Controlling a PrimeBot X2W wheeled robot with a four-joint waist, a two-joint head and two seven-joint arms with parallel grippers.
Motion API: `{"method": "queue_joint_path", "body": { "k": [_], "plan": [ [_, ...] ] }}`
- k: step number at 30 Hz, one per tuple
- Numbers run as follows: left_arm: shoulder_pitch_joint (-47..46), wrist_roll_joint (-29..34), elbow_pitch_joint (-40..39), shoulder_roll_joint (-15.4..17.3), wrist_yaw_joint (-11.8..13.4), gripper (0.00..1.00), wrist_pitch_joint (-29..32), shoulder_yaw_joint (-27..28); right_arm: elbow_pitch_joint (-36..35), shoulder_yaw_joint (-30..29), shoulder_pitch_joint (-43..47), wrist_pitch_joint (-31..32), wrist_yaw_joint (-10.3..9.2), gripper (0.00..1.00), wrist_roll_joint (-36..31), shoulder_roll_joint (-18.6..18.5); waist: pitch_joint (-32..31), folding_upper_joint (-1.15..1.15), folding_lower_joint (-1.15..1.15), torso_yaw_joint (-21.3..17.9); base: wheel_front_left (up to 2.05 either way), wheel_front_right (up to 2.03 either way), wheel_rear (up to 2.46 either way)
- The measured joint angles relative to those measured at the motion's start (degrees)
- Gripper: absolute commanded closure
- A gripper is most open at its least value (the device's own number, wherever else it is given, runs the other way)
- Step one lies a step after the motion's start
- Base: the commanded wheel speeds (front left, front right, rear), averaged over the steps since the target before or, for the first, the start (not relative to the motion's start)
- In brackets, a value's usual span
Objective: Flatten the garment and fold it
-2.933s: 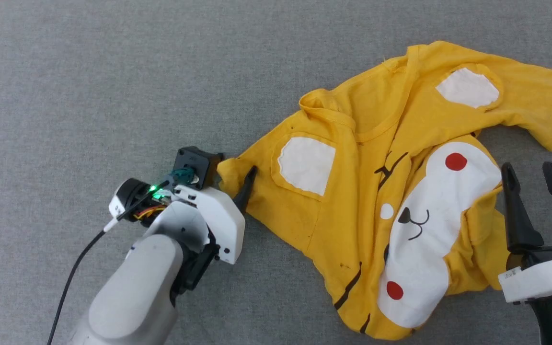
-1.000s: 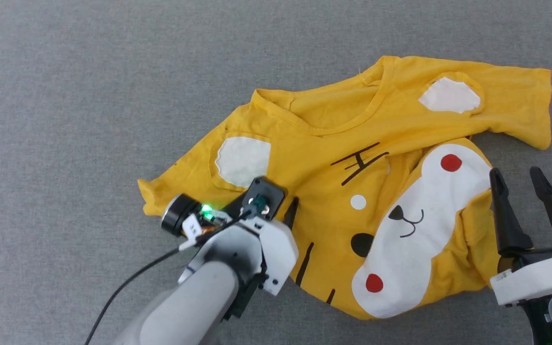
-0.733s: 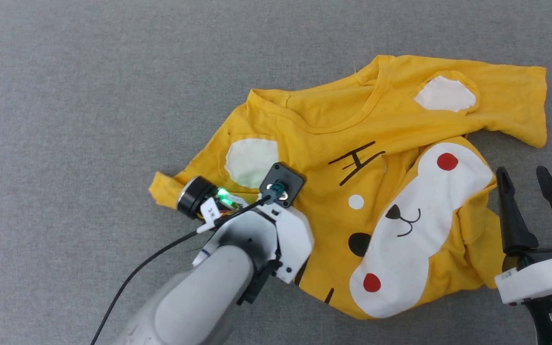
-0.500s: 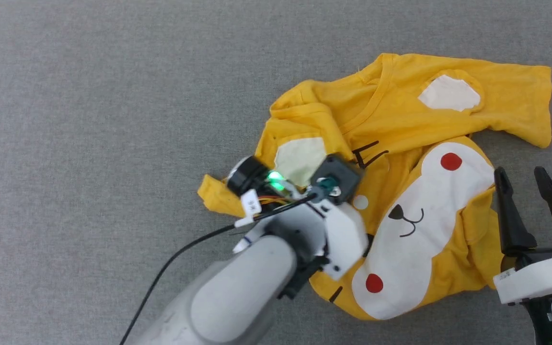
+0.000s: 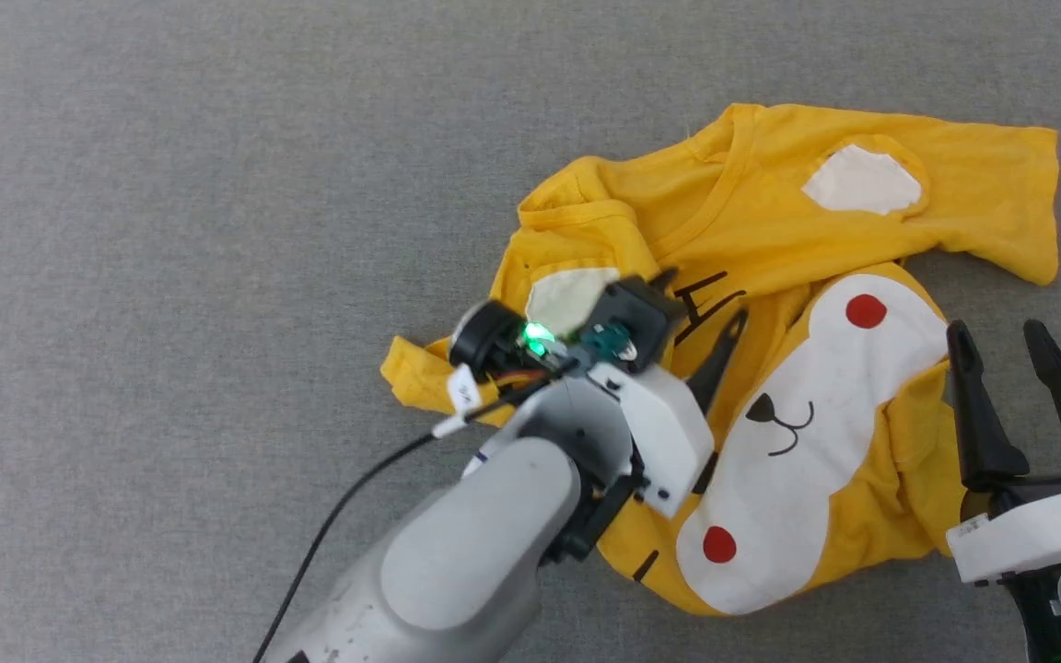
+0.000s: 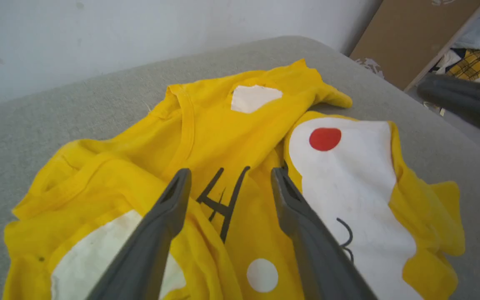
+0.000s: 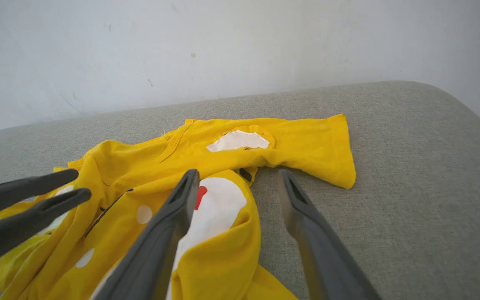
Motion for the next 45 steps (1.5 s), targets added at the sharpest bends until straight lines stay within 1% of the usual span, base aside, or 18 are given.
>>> {"method": "queue_joint_path", "body": {
  "k": [2, 4, 5, 7, 9, 11, 13, 14, 16, 21, 29, 30, 31, 32, 34, 37, 42, 45],
  "plan": [
    [-0.11, -0.51, -3.66, 0.14, 1.34, 0.00, -1.08, 2.20, 0.01, -0.18, 0.02, 0.00, 0.00, 0.00, 0.01, 0.01, -0.20, 0.00, 0.00, 0.41, 0.00, 0.00, 0.00],
    [-0.20, -0.07, -8.18, 1.99, 3.45, 0.00, -1.47, 4.50, 0.00, -0.27, 0.07, 0.00, 0.00, 0.00, 0.09, 0.00, -0.40, 0.00, 0.00, 0.91, 0.00, 0.00, 0.00],
    [-0.20, 0.54, -10.40, 3.75, 4.67, 0.00, -1.37, 5.73, 0.00, -0.25, 0.15, -0.01, 0.00, 0.00, 0.09, -0.01, -0.48, 0.00, 0.00, 1.17, 0.00, 0.00, 0.00],
    [-0.01, 1.81, -13.92, 8.45, 7.13, 0.00, 0.43, 8.17, 0.04, -0.11, 0.29, 0.00, 0.00, 0.00, 0.10, 0.01, -0.59, 0.00, 0.00, 1.68, 0.00, 0.00, 0.00],
    [1.41, 1.89, -16.16, 13.08, 8.72, 0.00, 3.55, 10.29, 0.07, 0.03, 0.34, 0.00, 0.00, 0.00, 0.11, 0.00, -0.57, 0.00, 0.00, 2.12, 0.00, 0.00, 0.00],
    [4.04, 1.83, -17.33, 16.80, 9.45, 0.00, 7.20, 10.94, 0.07, 0.33, 0.36, 0.04, 0.00, 0.00, 0.15, 0.01, -0.37, 0.00, 0.00, 2.32, 0.00, 0.00, 0.00],
    [7.07, 1.01, -18.41, 18.74, 9.53, 0.00, 10.12, 10.70, 0.03, 0.45, 0.37, 0.05, 0.00, 0.00, 0.18, 0.01, -0.08, 0.00, 0.00, 2.45, 0.00, 0.00, 0.00],
    [7.07, 1.01, -18.41, 18.74, 9.53, 0.00, 10.12, 10.70, 0.03, 0.45, 0.37, 0.05, 0.00, 0.00, 0.18, 0.01, -0.08, 0.00, 0.00, 2.45, 0.00, 0.00, 0.00],
    [9.98, -0.38, -19.81, 18.94, 9.53, 0.00, 12.33, 10.03, -0.03, 0.43, 0.37, 0.15, 0.00, 0.00, 0.09, 0.01, 0.31, 0.00, 0.00, 2.73, 0.00, 0.00, 0.00],
    [10.64, -1.63, -19.45, 18.62, 9.51, 0.00, 13.13, 9.44, -0.15, 0.56, 0.36, 0.63, 0.00, 0.00, -0.12, 0.01, 0.58, 0.00, 0.00, 3.08, 0.00, 0.00, 0.00],
    [10.31, -2.07, -15.17, 18.51, 7.35, 0.00, 17.70, 6.48, -0.49, 0.86, 0.35, 1.56, 0.00, 0.00, -0.66, 0.01, 0.54, 0.00, 0.00, 2.99, 0.00, 0.00, 0.00],
    [9.96, -2.00, -14.96, 18.68, 7.34, 0.23, 18.39, 6.22, -0.53, 0.88, 0.35, 1.56, 0.00, 0.00, -0.66, 0.01, 0.50, 0.00, -0.01, 2.89, 0.00, 0.00, 0.00],
    [9.64, -2.01, -14.84, 18.76, 7.33, 0.55, 19.09, 6.11, -0.55, 0.88, 0.35, 1.56, 0.00, 0.00, -0.66, 0.00, 0.47, 0.00, 0.00, 2.78, 0.00, 0.00, 0.00],
    [9.56, -2.00, -14.90, 18.85, 7.33, 0.62, 19.39, 6.03, -0.57, 0.87, 0.35, 1.56, 0.00, 0.00, -0.66, 0.01, 0.45, 0.00, 0.00, 2.66, 0.00, 0.00, 0.00],
    [9.54, -2.00, -15.26, 19.01, 7.34, 1.00, 19.49, 6.02, -0.58, 0.82, 0.36, 1.56, 0.00, 0.00, -0.66, 0.01, 0.43, 0.00, -0.01, 2.47, 0.00, 0.00, 0.00],
    [9.78, -2.05, -16.11, 19.31, 7.43, 1.00, 19.04, 6.20, -0.56, 0.71, 0.36, 1.55, 0.00, 0.00, -0.65, 0.01, 0.31, 0.00, 0.00, 2.39, 0.00, 0.00, 0.00],
    [10.04, -2.32, -16.08, 21.14, 8.12, 1.00, 19.05, 6.86, -0.51, 0.62, 0.38, 1.54, 0.00, 0.00, -0.62, 0.00, 0.04, 0.00, 0.00, 2.58, 0.00, 0.00, 0.00],
    [10.03, -1.90, -16.63, 21.06, 8.73, 1.00, 16.72, 7.45, -0.51, 0.76, 0.37, 1.54, 0.00, 0.00, -0.62, 0.00, 0.03, 0.00, 0.00, 2.60, 0.00, 0.00, 0.00]
  ]
}}
